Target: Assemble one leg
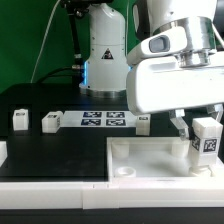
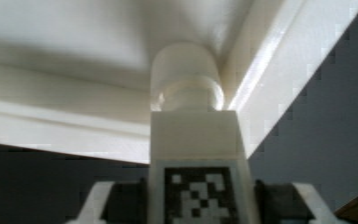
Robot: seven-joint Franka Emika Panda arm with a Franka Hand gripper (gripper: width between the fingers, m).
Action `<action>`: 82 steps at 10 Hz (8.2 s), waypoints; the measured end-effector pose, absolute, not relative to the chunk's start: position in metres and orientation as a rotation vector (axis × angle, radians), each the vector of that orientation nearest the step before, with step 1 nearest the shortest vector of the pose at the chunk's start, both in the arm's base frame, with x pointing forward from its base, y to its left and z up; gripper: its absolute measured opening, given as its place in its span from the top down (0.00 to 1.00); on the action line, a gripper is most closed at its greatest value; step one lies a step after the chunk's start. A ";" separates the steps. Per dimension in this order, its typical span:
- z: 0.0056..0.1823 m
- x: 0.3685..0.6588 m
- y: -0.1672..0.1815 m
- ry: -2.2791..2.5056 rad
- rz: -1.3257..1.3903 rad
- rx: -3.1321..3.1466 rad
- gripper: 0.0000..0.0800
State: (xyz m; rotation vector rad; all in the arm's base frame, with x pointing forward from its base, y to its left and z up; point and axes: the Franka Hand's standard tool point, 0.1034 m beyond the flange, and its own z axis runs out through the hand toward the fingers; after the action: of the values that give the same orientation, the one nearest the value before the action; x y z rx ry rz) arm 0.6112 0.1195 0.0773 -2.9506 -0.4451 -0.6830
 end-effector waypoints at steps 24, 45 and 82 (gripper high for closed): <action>0.084 0.607 0.130 -0.318 -0.229 -3.012 0.19; 0.083 0.627 0.118 -0.289 0.176 -3.031 0.63; 0.076 0.626 0.124 1.205 0.042 -2.888 0.64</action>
Offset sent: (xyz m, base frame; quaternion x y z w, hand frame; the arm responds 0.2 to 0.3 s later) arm -0.0053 -0.0004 -0.0209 0.0000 -0.0025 -0.0179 0.9998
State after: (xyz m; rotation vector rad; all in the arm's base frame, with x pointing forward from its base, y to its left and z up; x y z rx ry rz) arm 0.6260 0.1236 0.0763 -2.8876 1.2049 0.0417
